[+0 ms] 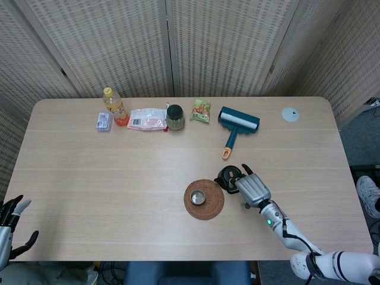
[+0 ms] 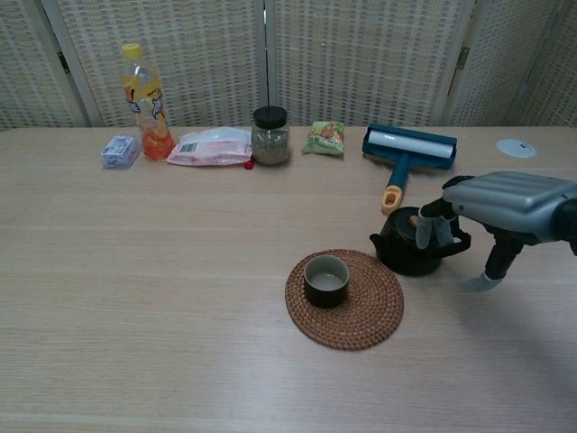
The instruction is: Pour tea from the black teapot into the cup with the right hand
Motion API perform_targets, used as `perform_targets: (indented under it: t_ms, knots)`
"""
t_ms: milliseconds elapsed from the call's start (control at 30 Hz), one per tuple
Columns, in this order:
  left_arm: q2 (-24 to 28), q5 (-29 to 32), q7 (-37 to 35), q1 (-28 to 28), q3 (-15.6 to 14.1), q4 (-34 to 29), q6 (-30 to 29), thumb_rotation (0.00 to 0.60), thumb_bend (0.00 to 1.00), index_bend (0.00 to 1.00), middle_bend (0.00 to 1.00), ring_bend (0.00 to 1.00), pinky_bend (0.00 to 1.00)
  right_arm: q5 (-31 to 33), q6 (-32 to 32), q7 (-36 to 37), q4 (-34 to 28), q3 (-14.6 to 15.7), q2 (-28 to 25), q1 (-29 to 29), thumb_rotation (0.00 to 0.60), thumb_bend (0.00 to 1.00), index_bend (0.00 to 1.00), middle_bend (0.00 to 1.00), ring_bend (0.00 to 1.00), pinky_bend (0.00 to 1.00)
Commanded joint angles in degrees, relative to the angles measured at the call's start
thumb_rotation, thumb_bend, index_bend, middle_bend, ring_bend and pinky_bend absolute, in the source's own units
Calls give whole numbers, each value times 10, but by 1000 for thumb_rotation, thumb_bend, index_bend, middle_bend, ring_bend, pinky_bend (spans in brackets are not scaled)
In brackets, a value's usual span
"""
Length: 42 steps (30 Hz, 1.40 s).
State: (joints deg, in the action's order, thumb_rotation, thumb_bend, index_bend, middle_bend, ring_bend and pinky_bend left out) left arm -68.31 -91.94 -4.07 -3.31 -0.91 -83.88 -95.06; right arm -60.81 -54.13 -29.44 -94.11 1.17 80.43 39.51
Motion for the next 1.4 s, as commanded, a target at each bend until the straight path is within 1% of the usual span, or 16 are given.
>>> perform_targets:
  t_ms: [33, 300, 633, 900, 1267, 1400]
  knots:
    - [0, 0, 0, 0, 0, 0, 0, 600, 293, 147, 68, 88, 27, 0, 2, -3, 2, 1, 1, 0, 600, 70, 380, 492, 354, 35]
    - [-2, 1, -2, -2, 0, 3, -1, 600, 293, 146, 68, 88, 27, 2, 7, -12, 3, 3, 4, -1, 600, 72, 429, 525, 370, 35]
    - [-4, 1, -4, -2, 0, 7, 1, 600, 293, 146, 68, 88, 27, 1, 5, -29, 1, 10, 8, -6, 600, 72, 447, 532, 385, 35]
    - [-5, 2, -5, -1, 1, 8, 2, 600, 293, 146, 68, 88, 27, 0, -9, -51, -6, 19, 9, -15, 600, 74, 459, 541, 394, 35]
    - [-6, 1, -4, 0, 1, 7, 2, 600, 293, 146, 68, 87, 27, 9, -4, -60, 1, 22, 15, -21, 600, 89, 468, 547, 402, 35]
    - [-5, 1, -4, 0, 1, 7, 3, 600, 293, 147, 68, 88, 27, 13, -1, -60, 5, 21, 17, -21, 600, 95, 501, 569, 445, 35]
